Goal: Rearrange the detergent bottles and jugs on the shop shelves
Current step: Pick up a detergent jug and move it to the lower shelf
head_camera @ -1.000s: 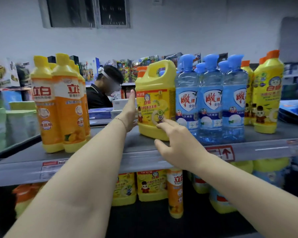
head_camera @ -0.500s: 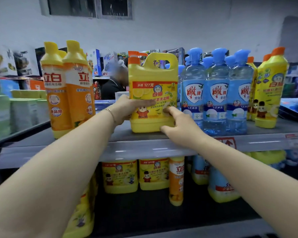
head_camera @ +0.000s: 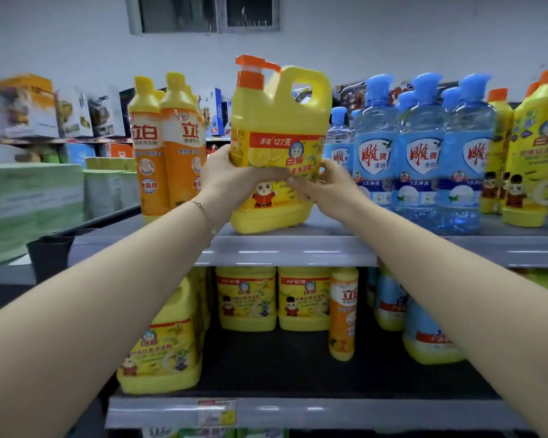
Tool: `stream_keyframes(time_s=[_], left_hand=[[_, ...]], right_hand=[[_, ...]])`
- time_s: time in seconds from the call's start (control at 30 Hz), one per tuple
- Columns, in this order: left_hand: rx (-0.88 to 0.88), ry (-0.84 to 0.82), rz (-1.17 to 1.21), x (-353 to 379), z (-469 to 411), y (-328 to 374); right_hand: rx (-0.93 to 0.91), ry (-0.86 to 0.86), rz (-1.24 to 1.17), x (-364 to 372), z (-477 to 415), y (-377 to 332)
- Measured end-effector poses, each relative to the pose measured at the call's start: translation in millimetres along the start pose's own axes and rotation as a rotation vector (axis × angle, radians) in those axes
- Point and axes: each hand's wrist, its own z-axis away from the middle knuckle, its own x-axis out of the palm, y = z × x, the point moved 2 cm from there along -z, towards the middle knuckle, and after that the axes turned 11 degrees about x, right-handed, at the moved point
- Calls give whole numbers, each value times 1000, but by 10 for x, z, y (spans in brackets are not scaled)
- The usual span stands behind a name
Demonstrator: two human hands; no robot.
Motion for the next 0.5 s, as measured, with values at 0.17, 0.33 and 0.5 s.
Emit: stream_keyframes(time_s=[0.17,0.33,0.5], left_hand=[[161,60,5,-133,148,212],[218,77,139,-319,311,495],[216,-6,179,-509,667,389]], right_hand=[[-155,-2,-165,-23,90,-116],[-304,33,-249,-44,389,-365],[-318,-98,-138,4,666,-233]])
